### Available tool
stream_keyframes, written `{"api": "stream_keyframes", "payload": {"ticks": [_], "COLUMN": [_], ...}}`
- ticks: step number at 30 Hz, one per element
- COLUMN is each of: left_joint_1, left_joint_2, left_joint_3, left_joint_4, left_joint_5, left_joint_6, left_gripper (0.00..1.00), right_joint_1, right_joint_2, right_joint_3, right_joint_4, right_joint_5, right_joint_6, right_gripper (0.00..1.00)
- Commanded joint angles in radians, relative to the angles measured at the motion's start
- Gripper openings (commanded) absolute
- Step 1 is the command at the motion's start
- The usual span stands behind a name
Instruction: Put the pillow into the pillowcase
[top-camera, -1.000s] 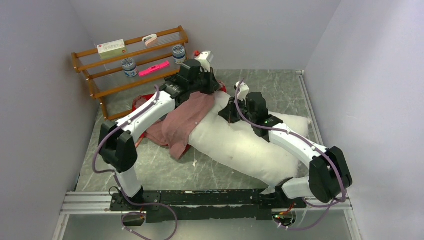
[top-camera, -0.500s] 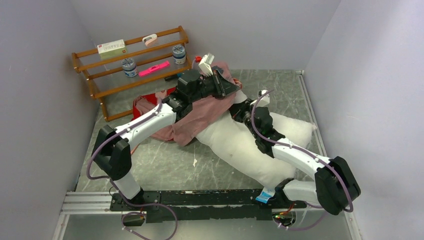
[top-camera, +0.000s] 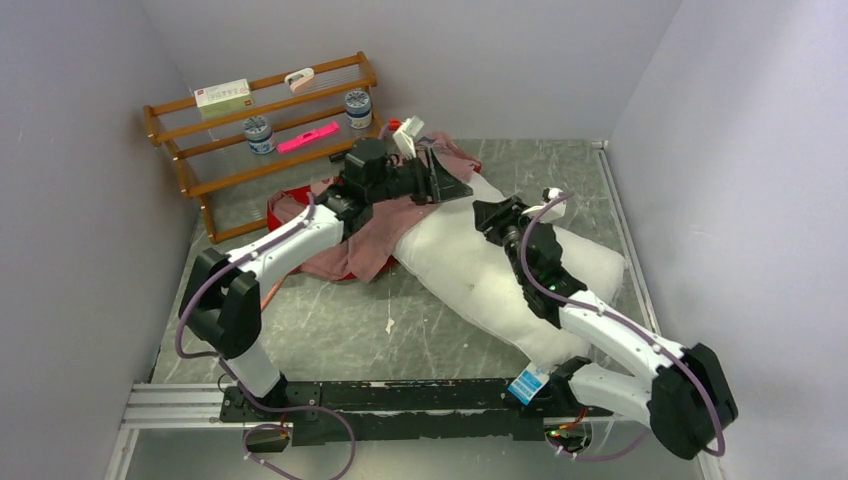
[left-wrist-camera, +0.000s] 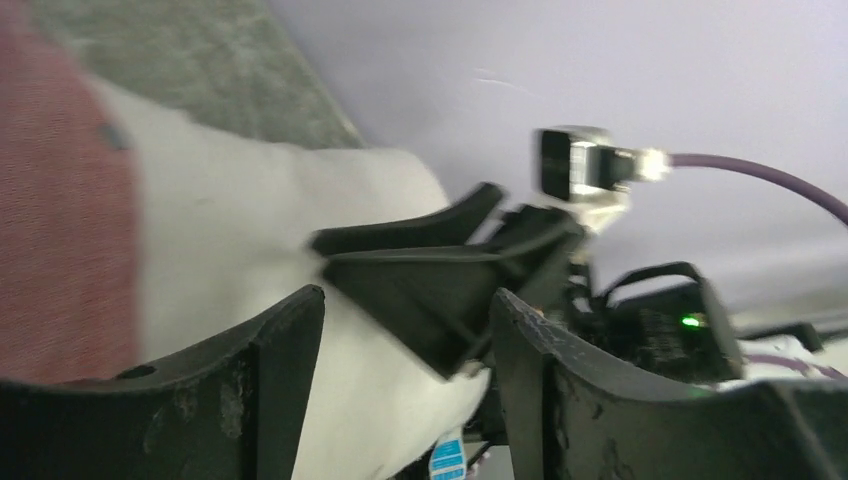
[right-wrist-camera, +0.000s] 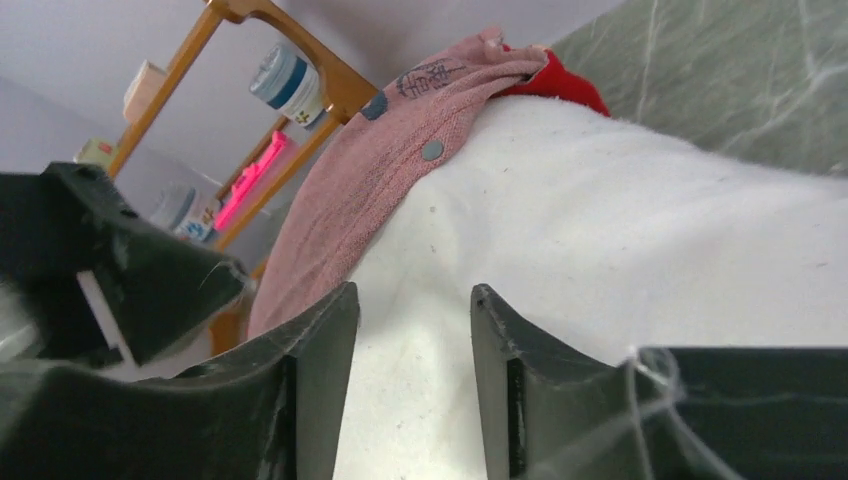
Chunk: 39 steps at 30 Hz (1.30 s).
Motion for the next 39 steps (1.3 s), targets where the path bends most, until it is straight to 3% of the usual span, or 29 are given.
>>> {"api": "stream_keyframes", "payload": {"ticks": [1,5,7,8,9,13,18,23,31,39], "left_joint_1": [0.065,0.094,0.098,0.098,0.098,0.143,0.347,0.422,0.479,0.48], "left_joint_2": [-0.12,-0.232,-0.284,-0.306,-0.324,-0.416,-0.459,-0.54,-0.62,-0.621], "left_joint_3": [0.069,0.057,0.017,0.006,-0.008,-0.109,-0.27,-0.423,-0.682,-0.778], "left_joint_4": [-0.305,-0.536,-0.565,-0.589,-0.623,-0.647,-0.562,-0.496,-0.313,-0.271], "left_joint_5": [-0.069,-0.271,-0.296,-0.315,-0.335,-0.404,-0.082,-0.052,0.002,-0.053], "left_joint_6": [0.266,0.419,0.479,0.496,0.506,0.483,0.361,0.284,0.107,0.102], "left_gripper": [0.68,0.75,0.84,0.95,0.97,0.97,0.97,0.96,0.92,0.96], "right_joint_1": [-0.001,0.001,0.005,0.011,0.019,0.078,0.194,0.304,0.466,0.575], "right_joint_2": [-0.111,-0.144,-0.126,-0.115,-0.103,-0.065,-0.04,0.013,0.149,0.353], "right_joint_3": [-0.004,0.074,0.133,0.156,0.17,0.217,0.275,0.305,0.304,0.301], "right_joint_4": [-0.127,-0.23,-0.311,-0.34,-0.367,-0.412,-0.458,-0.513,-0.477,-0.354], "right_joint_5": [-0.047,-0.242,-0.304,-0.315,-0.313,-0.289,-0.2,-0.109,0.138,0.373], "right_joint_6": [-0.168,-0.376,-0.452,-0.476,-0.496,-0.591,-0.761,-0.919,-1.074,-1.216], "right_gripper": [0.57,0.84,0.93,0.97,0.99,1.0,1.0,1.0,1.0,1.0]}}
